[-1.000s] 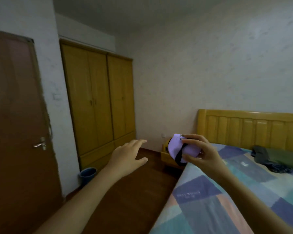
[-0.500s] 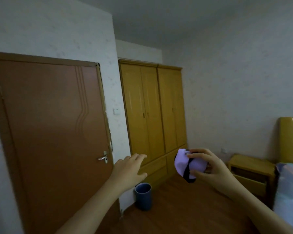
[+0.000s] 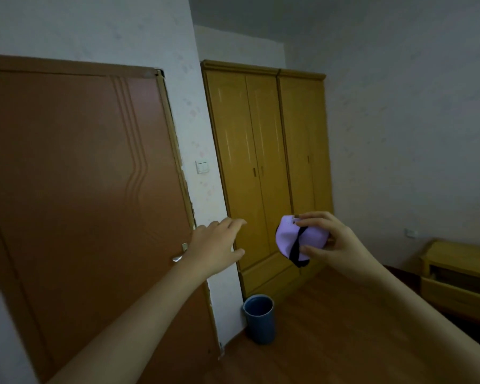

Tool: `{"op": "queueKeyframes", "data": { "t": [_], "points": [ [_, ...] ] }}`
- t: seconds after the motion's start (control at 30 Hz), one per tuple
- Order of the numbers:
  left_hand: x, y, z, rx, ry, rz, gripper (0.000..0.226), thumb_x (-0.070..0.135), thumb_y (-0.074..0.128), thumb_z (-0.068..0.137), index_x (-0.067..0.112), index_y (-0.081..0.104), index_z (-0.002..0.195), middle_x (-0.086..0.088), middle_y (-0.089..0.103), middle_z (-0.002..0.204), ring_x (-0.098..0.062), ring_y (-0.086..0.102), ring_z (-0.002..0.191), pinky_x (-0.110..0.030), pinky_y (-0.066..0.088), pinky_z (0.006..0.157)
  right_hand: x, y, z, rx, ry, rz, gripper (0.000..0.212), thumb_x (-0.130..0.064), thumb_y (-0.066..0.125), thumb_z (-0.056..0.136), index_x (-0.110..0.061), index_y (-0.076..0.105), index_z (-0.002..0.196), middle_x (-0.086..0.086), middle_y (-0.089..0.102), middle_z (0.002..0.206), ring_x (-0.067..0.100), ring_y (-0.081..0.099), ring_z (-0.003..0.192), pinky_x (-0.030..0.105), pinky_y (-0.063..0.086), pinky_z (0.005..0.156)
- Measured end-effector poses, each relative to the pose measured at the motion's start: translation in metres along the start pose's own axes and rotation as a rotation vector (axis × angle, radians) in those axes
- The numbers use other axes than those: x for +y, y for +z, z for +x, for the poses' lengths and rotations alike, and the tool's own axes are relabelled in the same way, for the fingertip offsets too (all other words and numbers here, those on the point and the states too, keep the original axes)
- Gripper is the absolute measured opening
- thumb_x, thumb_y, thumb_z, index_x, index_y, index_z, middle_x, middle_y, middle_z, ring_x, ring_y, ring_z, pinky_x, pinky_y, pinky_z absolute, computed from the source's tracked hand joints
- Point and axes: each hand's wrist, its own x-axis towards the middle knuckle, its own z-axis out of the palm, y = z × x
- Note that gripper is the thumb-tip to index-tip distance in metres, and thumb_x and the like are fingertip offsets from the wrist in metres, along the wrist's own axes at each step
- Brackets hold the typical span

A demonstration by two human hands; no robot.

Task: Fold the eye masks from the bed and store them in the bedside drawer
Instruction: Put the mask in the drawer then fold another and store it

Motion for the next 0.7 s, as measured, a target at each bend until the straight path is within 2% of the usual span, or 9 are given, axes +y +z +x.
{"op": "queueKeyframes", "data": {
  "t": [0.17, 0.3, 0.47, 0.57, 0.7],
  "points": [
    [-0.020, 0.060, 0.085, -0.013, 0.121, -0.040, 0.063, 0.054, 0.046, 0.091, 0.032, 0.023, 0.146, 0.004, 0.041, 0.146, -0.019, 0.051, 0.120, -0.032, 0.041, 0.078, 0.073, 0.011, 0.034, 0.081, 0.042, -0.071, 0.043, -0.008, 0.076, 0.075, -0.021, 0.064, 0.115, -0.005, 0.052, 0.129, 0.007, 0.051, 0.121, 0.024, 0.052, 0.088],
    [-0.029, 0.101, 0.155, 0.021, 0.229, -0.125, 0.064, 0.054, 0.047, 0.091, 0.033, 0.023, 0.146, 0.006, 0.041, 0.145, -0.017, 0.055, 0.114, -0.029, 0.039, 0.070, 0.121, 0.009, 0.064, 0.149, 0.106, -0.153, 0.044, -0.011, 0.077, 0.073, -0.020, 0.065, 0.114, -0.003, 0.053, 0.128, 0.005, 0.053, 0.118, 0.017, 0.051, 0.080],
    [-0.016, 0.140, 0.240, 0.069, 0.323, -0.256, 0.062, 0.052, 0.048, 0.092, 0.032, 0.024, 0.146, 0.007, 0.040, 0.145, -0.018, 0.052, 0.118, -0.036, 0.048, 0.084, 0.146, -0.017, 0.092, 0.228, 0.215, -0.279, 0.042, 0.000, 0.074, 0.075, -0.014, 0.065, 0.114, 0.001, 0.053, 0.127, 0.007, 0.052, 0.117, 0.018, 0.053, 0.083],
    [0.016, 0.165, 0.285, 0.079, 0.354, -0.307, 0.062, 0.053, 0.048, 0.092, 0.033, 0.024, 0.145, 0.008, 0.041, 0.144, -0.018, 0.054, 0.118, -0.036, 0.045, 0.084, 0.161, -0.044, 0.096, 0.240, 0.274, -0.360, 0.043, -0.003, 0.074, 0.075, -0.019, 0.065, 0.114, -0.004, 0.053, 0.127, 0.003, 0.051, 0.117, 0.019, 0.053, 0.082],
    [0.076, 0.196, 0.350, 0.085, 0.465, -0.418, 0.062, 0.052, 0.051, 0.089, 0.035, 0.026, 0.143, 0.010, 0.040, 0.146, -0.018, 0.051, 0.123, -0.036, 0.043, 0.086, 0.193, -0.091, 0.099, 0.290, 0.314, -0.459, 0.043, -0.001, 0.074, 0.074, -0.017, 0.066, 0.113, -0.002, 0.054, 0.126, 0.009, 0.054, 0.117, 0.024, 0.053, 0.084]
  ]
}}
